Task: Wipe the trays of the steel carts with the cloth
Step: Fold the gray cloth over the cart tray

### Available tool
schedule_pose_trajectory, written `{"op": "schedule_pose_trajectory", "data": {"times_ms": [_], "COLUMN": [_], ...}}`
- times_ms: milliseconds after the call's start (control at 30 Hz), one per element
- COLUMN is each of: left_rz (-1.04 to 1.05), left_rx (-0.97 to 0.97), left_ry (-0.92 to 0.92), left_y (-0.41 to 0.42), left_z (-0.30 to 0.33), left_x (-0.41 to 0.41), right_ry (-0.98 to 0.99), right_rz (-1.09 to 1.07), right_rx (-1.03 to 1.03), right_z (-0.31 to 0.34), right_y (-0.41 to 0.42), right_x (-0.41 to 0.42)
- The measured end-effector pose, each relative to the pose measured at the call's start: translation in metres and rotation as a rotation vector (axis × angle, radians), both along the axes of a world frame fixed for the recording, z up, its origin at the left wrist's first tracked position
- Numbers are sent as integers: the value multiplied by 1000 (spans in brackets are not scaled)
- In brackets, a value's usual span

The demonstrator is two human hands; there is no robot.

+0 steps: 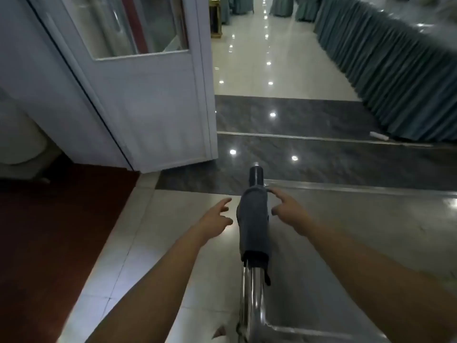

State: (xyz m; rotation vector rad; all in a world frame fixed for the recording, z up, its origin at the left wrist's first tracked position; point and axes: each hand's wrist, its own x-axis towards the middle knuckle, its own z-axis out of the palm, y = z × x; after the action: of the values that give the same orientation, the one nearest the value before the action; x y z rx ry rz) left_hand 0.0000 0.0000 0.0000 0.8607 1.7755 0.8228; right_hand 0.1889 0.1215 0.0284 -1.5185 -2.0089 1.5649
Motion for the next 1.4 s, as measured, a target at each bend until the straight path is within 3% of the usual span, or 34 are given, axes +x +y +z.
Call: {"op": "schedule_pose_trajectory", "data": {"times_ms": [100, 200, 400, 633, 800, 900, 1000, 1167, 1267, 1400], "left_rz": [-259, -386, -377, -322, -478, -407, -279, -140, -38, 133], "left_rx": [-58, -85, -67, 78, -12, 20, 107, 276, 326, 320], "left_ry": [43, 50, 167, 154, 257, 370, 314, 158, 150, 135], "left_y": [26, 47, 63, 40, 14, 0, -18, -53, -65, -75], "left_z": [6, 8, 5, 28, 60, 78, 99, 138, 150, 146], "left_x": [-10, -14, -42, -55, -41, -22, 1, 67, 118, 174], "right_ry": [-106, -186, -311, -148, -57, 32, 167, 368, 458, 537], "right_rz": [91, 96, 14, -82, -74, -35, -22, 27, -42, -85], "right_rx": [7, 5, 137, 190, 287, 347, 352, 221, 174, -52], "right_z": [-4, -9, -17, 0, 21, 38, 54, 73, 74, 60], "right_y": [12, 19, 23, 14, 4, -3, -11, -18, -18, -6], "right_x": [-8, -14, 3, 54, 89, 110, 140, 203, 238, 281]}}
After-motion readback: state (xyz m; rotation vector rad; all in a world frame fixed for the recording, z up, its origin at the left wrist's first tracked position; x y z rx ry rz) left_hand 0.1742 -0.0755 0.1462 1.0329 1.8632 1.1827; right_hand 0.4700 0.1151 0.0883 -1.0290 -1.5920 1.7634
